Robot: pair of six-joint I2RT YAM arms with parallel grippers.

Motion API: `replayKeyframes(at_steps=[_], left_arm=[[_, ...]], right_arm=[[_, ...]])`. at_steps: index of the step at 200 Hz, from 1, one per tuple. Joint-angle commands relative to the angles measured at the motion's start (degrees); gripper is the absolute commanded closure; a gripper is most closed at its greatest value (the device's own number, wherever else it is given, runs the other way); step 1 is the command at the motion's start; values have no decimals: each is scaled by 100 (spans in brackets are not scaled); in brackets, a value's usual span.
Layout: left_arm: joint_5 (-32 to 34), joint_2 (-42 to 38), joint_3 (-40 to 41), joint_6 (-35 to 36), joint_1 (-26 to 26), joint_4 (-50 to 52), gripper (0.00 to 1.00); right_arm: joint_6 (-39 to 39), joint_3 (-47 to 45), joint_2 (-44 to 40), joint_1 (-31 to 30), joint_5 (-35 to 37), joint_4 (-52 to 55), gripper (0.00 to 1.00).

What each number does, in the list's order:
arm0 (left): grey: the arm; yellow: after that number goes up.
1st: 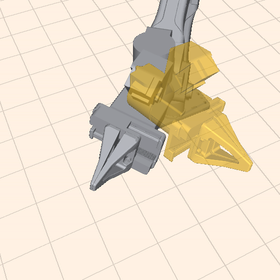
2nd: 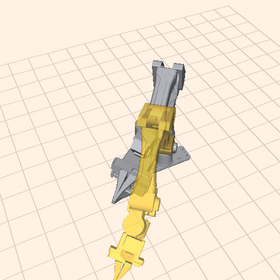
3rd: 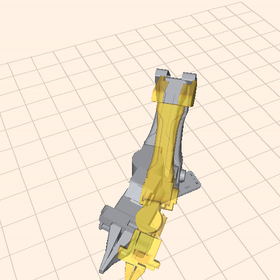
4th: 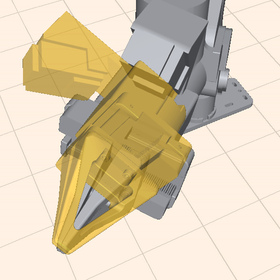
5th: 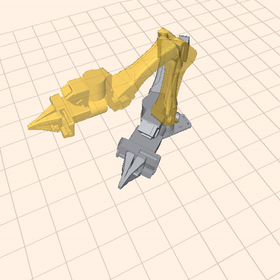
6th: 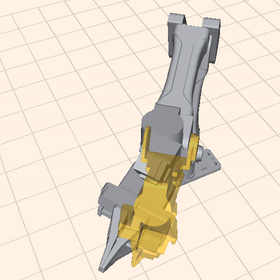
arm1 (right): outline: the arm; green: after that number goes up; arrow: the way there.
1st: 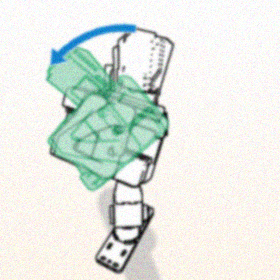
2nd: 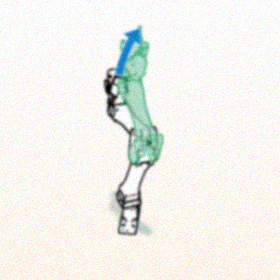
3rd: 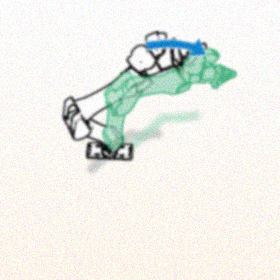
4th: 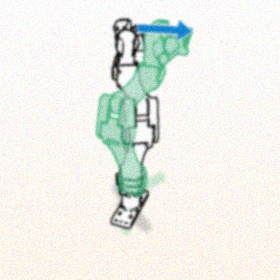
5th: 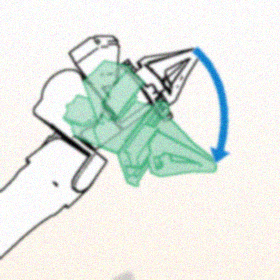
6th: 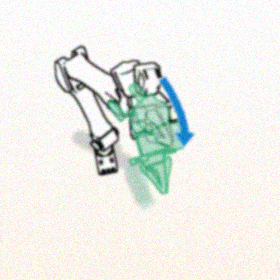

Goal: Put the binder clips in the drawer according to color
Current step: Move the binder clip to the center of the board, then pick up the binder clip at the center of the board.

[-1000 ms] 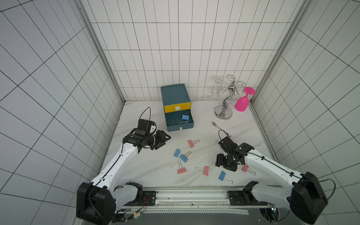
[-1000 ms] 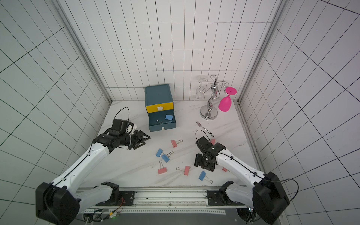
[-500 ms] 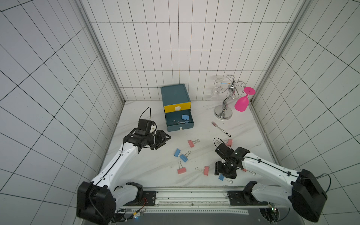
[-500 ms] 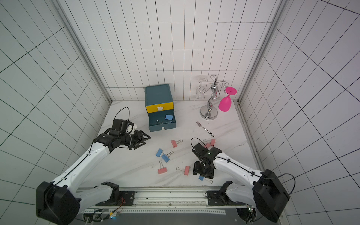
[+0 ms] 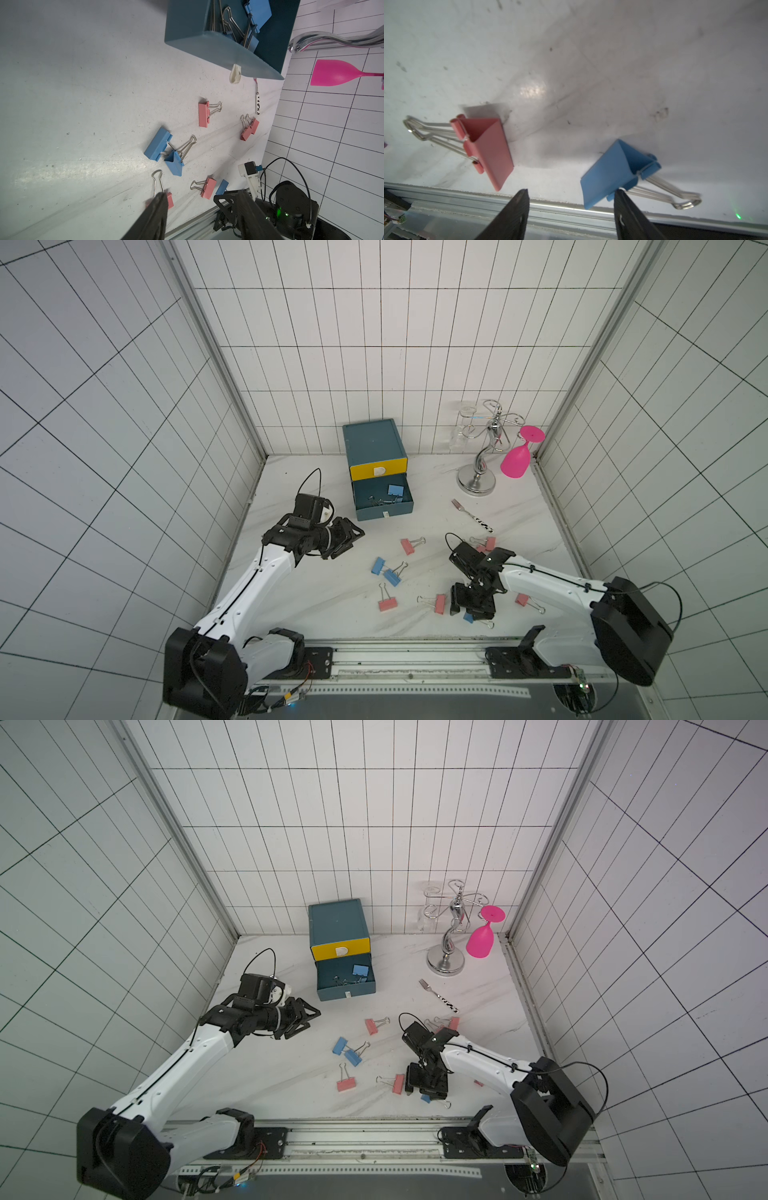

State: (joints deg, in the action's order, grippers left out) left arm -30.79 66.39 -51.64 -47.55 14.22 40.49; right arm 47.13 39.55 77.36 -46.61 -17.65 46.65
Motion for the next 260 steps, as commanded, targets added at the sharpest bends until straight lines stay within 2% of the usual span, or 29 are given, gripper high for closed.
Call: replayKeyframes(at_steps=[1, 52, 134, 169, 209, 260], left_arm=[[82, -90, -57, 35, 20, -51, 43], [46, -104, -86, 22, 20, -41, 43], [5, -149, -49, 44, 18, -32, 43], [9, -191, -59, 53, 11, -15, 43], [11, -180, -49, 44, -24, -41, 43], [-39, -163, -92, 52, -24, -16, 43]], right_arm=[[-255, 237, 204, 222, 97, -180, 34], [-787, 892, 1093, 886, 220, -347, 35], [-813, 2574, 2692, 1447, -151, -719, 37], [-933, 3125, 2628, 1469, -69, -488, 38], [-1192, 3187, 2415, 1712, 103, -152, 35], [-1489, 3594, 2941, 2080, 39, -178, 33]])
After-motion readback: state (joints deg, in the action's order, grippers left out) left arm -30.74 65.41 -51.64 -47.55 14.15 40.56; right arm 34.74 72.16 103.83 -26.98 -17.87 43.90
